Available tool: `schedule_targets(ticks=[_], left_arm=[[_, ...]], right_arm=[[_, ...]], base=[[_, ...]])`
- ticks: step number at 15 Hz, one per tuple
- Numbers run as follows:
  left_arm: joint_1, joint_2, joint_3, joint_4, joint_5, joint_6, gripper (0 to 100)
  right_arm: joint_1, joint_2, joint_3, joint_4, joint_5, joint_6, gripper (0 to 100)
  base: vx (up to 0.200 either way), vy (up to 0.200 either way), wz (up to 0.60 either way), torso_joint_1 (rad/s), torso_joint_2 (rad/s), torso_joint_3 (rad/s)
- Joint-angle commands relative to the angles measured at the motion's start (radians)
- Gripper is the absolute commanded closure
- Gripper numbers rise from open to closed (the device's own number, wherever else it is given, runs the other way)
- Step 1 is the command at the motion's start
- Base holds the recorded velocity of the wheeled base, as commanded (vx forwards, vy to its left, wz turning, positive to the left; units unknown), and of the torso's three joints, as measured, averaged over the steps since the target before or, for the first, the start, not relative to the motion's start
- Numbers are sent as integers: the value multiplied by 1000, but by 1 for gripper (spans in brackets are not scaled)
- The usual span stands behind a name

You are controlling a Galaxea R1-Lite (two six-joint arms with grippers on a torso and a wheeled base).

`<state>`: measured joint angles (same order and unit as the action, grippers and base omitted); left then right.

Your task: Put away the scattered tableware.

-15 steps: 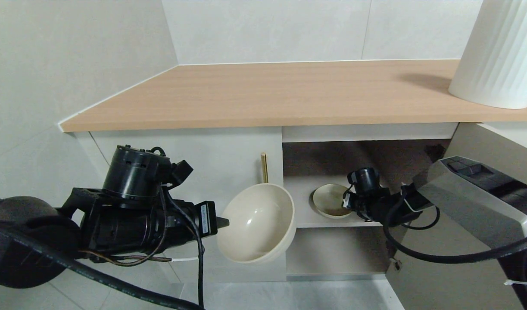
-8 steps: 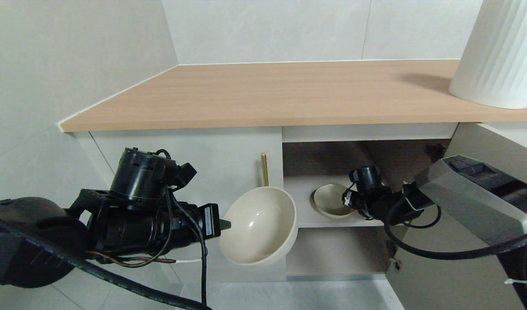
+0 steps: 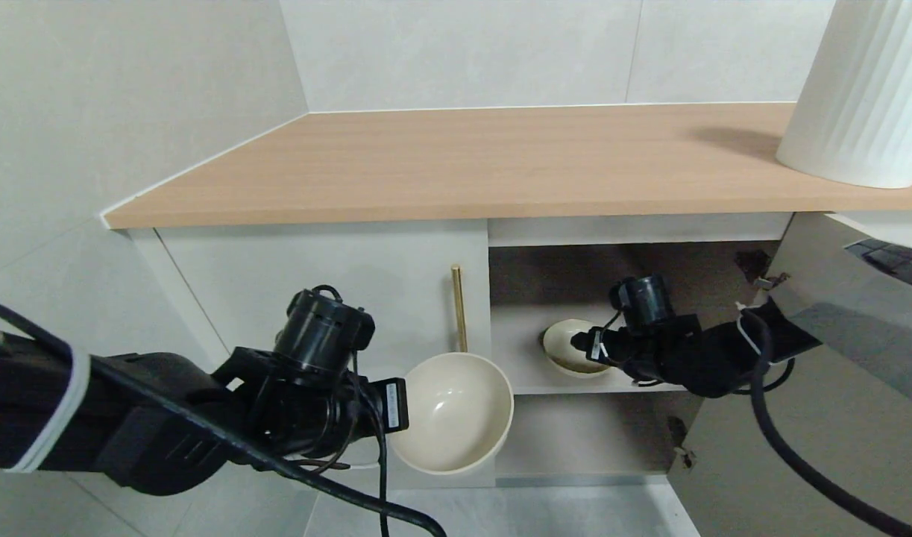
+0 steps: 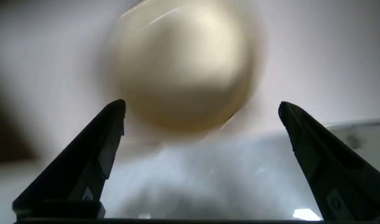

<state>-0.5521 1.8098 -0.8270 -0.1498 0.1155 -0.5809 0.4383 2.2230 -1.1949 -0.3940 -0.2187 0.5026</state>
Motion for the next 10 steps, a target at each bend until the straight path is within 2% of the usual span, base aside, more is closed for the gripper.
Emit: schedule_targets(ticks=[1, 2, 5, 10], left_arm=[[-28, 88, -11, -1, 36, -1, 100], [-37, 105, -12, -1, 53, -1, 100], [-46, 106, -12, -1, 53, 1, 100], [-49, 100, -11, 1, 52, 1, 100]], right_arm=[[76, -157, 93, 3, 47, -24, 0], [132, -215, 146, 3, 70, -50, 0], [237, -289, 235, -3, 90, -119, 0], [339, -292, 271, 3, 96, -128, 0]], base=[[0, 0, 0, 0, 0, 0], [0, 0, 0, 0, 0, 0], [0, 0, 0, 0, 0, 0], [0, 0, 0, 0, 0, 0]])
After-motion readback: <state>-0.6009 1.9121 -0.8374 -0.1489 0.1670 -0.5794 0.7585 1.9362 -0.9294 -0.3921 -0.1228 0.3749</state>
